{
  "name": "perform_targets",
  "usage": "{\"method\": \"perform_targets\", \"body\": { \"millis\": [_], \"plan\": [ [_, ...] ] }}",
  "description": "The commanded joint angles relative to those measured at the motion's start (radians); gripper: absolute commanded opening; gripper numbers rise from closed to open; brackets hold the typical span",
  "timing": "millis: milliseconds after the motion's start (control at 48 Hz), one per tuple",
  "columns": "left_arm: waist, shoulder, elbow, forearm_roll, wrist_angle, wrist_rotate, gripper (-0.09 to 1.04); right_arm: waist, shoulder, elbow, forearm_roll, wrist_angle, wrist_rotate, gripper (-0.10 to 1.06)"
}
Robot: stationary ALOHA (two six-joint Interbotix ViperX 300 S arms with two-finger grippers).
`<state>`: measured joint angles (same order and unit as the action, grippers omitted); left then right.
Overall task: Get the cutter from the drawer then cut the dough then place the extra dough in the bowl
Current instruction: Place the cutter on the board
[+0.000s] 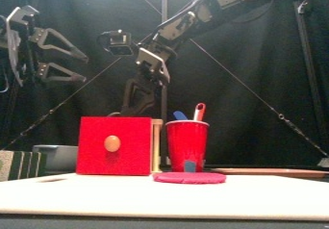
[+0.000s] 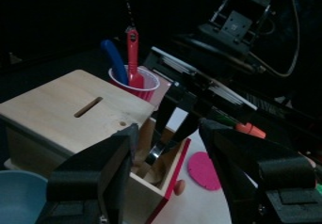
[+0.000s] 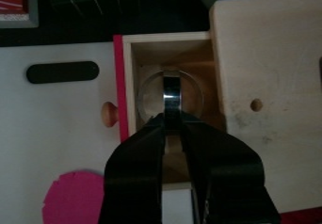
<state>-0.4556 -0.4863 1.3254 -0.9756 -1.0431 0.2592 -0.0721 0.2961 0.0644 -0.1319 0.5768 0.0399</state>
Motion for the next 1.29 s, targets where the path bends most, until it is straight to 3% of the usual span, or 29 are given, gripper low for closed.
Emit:
{"method": "perform_targets", "body": {
  "millis": [21, 583, 833, 938, 1104, 1292],
  "plan": [
    [0.003, 0.000, -0.011, 0.002, -0.003, 0.000, 0.89, -0.002, -0.061, -0.035, -0.009, 0.005, 0.000, 0.49],
    [0.012, 0.000, -0.002, -0.020, -0.003, 0.000, 0.89, 0.005, -0.167, -0.084, -0.031, 0.098, 0.002, 0.48],
    [0.037, 0.000, -0.005, -0.025, -0.003, 0.000, 0.89, 0.046, -0.337, 0.026, 0.000, 0.206, 0.015, 0.48],
    [0.055, 0.000, -0.009, -0.025, -0.003, 0.002, 0.89, 0.075, -0.423, 0.103, 0.018, 0.206, 0.061, 0.48],
    [0.095, 0.000, -0.025, -0.021, -0.003, 0.005, 0.89, 0.121, -0.558, 0.316, 0.002, 0.173, 0.186, 0.48],
    [0.167, 0.000, -0.046, 0.015, -0.003, 0.003, 0.89, 0.164, -0.666, 0.580, -0.008, -0.003, 0.333, 0.49]
  ]
}}
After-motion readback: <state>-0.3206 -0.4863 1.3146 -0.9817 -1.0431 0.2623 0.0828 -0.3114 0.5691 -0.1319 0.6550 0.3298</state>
